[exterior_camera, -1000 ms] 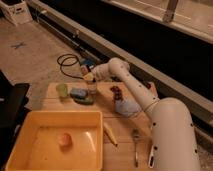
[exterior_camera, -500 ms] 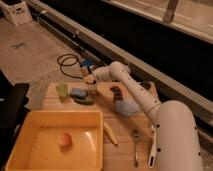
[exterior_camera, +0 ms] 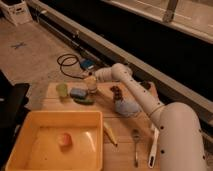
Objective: Place eraser in paper cup
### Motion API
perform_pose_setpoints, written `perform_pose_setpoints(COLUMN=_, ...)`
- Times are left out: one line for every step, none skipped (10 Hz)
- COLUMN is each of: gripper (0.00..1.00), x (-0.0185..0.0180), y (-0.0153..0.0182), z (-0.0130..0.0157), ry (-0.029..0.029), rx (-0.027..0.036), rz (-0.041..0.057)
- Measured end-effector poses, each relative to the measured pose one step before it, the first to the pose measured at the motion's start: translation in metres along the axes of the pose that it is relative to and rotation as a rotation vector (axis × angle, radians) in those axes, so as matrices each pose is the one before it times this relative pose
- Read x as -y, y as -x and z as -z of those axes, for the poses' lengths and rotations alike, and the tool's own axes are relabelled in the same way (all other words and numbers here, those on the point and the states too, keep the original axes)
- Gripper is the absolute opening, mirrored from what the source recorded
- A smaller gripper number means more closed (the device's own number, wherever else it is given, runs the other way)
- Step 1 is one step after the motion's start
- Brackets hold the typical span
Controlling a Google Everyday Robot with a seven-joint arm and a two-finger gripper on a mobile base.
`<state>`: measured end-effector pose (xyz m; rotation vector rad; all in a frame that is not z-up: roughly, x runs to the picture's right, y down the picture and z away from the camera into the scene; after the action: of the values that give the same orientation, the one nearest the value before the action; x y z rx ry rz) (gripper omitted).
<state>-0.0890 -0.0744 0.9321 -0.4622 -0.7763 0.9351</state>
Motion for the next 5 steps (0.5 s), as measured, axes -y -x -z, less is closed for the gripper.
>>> perform_pose_setpoints(gripper=0.74, x=-0.00021, y=0.00018, z=0.00059, ry=-0.0006, rx=0.00106, rz=0.00008)
perform_pose_setpoints(gripper=0.74, x=-0.00029, y=0.00155, z=0.00098, ry=-0.00154, rx=0.00274, rz=0.00221)
perform_pose_setpoints(gripper=0.74, x=0.00026, y=0.00122, z=0.00218, ry=-0.00336, rx=0.00408, rz=0.00231)
perform_pose_setpoints(gripper=0.74, x=0.00137, y=0.00301, z=0.00589, ry=-0.0082, rx=0.00546, rz=0.00747)
perform_pose_setpoints(gripper=0.74, x=-0.00059, y=0.00659, z=0.00799, ry=-0.01011, rx=0.00377, rz=0.01924)
